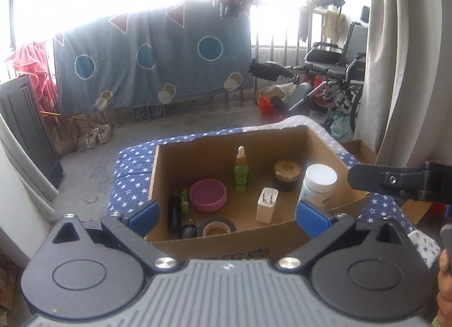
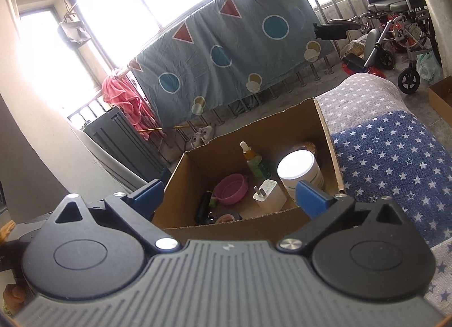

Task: Organize rigid objects

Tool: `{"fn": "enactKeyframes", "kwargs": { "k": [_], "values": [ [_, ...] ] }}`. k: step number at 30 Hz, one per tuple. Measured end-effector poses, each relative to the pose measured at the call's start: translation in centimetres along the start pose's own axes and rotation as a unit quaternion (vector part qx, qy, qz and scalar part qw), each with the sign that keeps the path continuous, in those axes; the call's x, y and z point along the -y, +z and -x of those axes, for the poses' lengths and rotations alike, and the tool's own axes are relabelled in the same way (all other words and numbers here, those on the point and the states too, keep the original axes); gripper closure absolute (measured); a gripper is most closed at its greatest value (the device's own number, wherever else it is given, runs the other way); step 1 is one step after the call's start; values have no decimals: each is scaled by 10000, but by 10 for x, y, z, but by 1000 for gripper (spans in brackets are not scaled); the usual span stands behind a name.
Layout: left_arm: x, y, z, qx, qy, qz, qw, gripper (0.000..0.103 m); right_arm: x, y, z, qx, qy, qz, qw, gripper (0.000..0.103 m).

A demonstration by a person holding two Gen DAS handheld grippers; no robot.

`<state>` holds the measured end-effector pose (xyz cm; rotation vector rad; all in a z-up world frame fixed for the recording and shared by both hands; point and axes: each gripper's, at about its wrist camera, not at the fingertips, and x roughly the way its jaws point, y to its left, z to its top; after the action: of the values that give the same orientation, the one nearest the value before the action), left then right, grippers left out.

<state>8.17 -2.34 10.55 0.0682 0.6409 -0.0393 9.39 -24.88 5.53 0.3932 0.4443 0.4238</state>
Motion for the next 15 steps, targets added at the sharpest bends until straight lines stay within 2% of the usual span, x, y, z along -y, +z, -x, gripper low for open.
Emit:
{"fn": "enactKeyframes", "kwargs": {
  "k": [3,6,11,15],
  "values": [
    [-1,-3,-5,-124,-87,-14,9999,0,-9,-2,0,-17,-152,173,9997,1],
    [-1,-8,-6,-54,-144,-31,9999,0,-17,-4,-1,-36,-302,355,9989,1],
    [-7,-12,-2,117,166,222,9995,0,-24,-6,-1,-87,-695,646,9954,1],
    [-19,-11,-6,56,184,521,9985,0,-26,-12,-2,-9,-1126,935,9892,1]
  ]
}}
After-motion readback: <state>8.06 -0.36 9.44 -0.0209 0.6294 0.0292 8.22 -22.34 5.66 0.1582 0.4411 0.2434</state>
